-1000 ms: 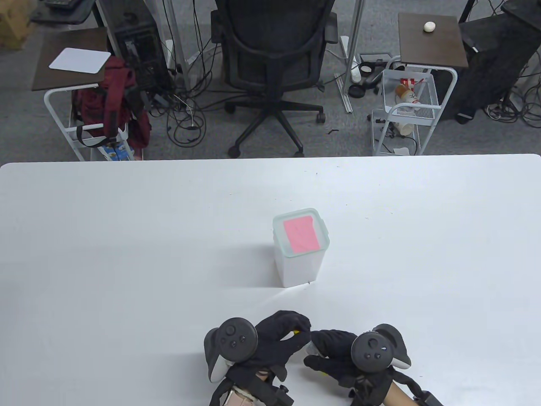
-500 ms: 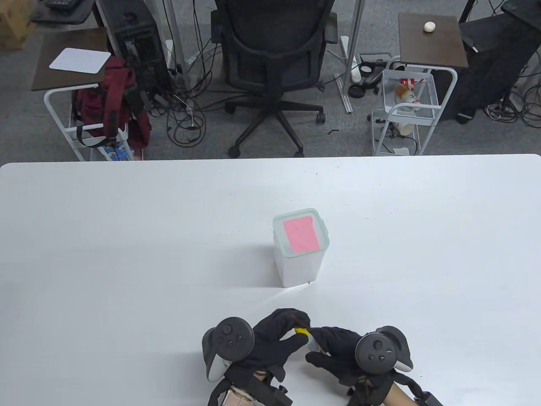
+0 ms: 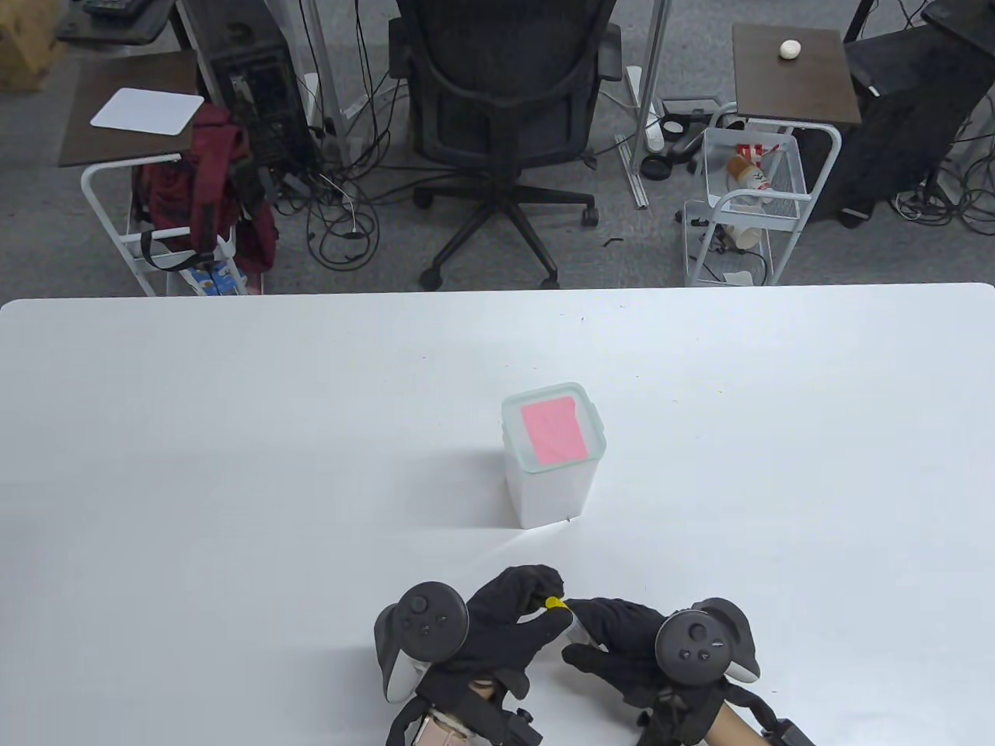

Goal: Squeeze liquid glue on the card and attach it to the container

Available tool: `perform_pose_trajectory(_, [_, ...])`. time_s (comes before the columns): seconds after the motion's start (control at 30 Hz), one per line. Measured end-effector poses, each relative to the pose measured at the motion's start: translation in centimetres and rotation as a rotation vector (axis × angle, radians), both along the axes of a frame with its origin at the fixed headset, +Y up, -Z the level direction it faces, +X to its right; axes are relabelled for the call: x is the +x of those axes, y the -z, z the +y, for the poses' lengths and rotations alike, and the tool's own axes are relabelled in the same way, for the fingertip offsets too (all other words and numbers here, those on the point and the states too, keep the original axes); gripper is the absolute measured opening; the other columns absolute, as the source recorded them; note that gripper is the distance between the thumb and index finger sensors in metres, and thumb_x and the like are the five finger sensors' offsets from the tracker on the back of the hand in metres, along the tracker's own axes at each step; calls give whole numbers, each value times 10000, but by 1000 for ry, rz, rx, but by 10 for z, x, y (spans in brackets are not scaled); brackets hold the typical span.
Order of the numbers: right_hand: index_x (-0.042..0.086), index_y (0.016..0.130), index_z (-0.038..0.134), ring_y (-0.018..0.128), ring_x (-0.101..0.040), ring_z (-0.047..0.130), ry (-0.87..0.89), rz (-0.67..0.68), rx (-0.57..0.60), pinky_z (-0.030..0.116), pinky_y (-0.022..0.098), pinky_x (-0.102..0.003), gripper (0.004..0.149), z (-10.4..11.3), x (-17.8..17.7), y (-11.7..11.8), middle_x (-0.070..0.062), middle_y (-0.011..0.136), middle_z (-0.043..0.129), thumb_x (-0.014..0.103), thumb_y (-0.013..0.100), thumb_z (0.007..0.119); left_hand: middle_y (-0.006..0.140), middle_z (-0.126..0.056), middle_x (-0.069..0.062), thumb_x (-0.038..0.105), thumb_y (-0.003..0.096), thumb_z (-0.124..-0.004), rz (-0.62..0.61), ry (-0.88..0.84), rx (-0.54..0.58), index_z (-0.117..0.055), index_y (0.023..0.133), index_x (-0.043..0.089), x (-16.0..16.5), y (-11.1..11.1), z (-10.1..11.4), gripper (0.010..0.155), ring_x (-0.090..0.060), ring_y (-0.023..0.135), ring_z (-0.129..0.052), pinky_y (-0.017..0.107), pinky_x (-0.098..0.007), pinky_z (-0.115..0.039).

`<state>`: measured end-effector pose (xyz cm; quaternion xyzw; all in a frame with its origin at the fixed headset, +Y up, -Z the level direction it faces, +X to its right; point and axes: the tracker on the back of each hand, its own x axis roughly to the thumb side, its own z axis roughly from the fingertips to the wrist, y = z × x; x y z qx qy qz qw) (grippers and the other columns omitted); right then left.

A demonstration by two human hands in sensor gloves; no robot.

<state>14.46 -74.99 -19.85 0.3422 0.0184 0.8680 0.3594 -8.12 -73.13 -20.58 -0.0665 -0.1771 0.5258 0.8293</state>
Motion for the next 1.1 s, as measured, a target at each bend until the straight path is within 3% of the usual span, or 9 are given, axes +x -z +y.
perform_pose_trajectory(0.2, [37,962,697,622,-403,905,1,-6,-19,812,456,-440,550,-2,0,1,-196,830,850,413,561,717,971,-833,79,351,466,-774,-71,-27,6,-722,952,360,3,0,2,488,-221,926,-872,698,-374,-755])
perform_pose_trajectory(0.33, [42,970,689,630,-402,902,21,-10,-13,809,461,-441,552,0,0,1,-196,839,844,415,564,713,1028,-710,56,526,443,-798,-34,17,-7,-564,1028,341,6,-1,-3,658,-242,967,-777,737,-381,-682])
perform_pose_trajectory(0.43, [45,969,693,632,-404,900,9,-14,2,808,462,-443,551,1,0,0,-195,839,845,415,561,718,906,-815,84,534,434,-810,12,32,-2,-676,934,353,3,-1,-3,548,-207,874,-872,685,-367,-746])
perform_pose_trajectory(0.63, [42,970,690,640,-409,897,-3,-15,-11,806,467,-447,549,-2,0,1,-199,845,841,407,560,719,981,-839,72,325,451,-785,-90,17,20,-752,931,397,5,-1,3,487,-232,924,-871,694,-380,-756])
perform_pose_trajectory(0.7, [43,974,684,641,-405,898,12,-20,-13,808,466,-443,552,-1,0,1,-198,848,839,411,564,712,1007,-805,73,367,468,-775,-79,8,16,-687,984,412,5,-1,0,526,-230,941,-847,707,-384,-735])
perform_pose_trajectory(0.77, [44,974,686,640,-408,898,25,-19,-9,807,466,-446,552,0,0,1,-199,848,838,411,563,715,1027,-744,68,497,442,-804,-45,4,-4,-574,1038,373,5,-1,-3,651,-240,960,-800,727,-388,-697])
perform_pose_trajectory(0.87, [45,973,690,644,-409,896,-4,-15,6,805,468,-449,551,0,-1,0,-198,849,840,410,560,720,912,-833,88,514,439,-814,-1,-3,-10,-702,925,375,2,0,-4,518,-208,883,-875,691,-371,-748])
perform_pose_trajectory(1.0, [39,969,694,634,-406,901,-25,-12,-4,809,464,-442,552,-3,-3,1,-199,842,844,410,560,718,939,-877,72,360,456,-795,-55,-2,13,-803,876,396,3,0,1,422,-233,900,-898,686,-367,-777])
perform_pose_trajectory(1.1, [40,969,694,636,-406,899,-19,-17,-10,808,465,-442,551,-3,-2,1,-199,844,842,410,561,717,970,-851,67,346,469,-768,-58,-11,3,-756,935,358,5,-1,-1,466,-238,913,-883,692,-361,-769])
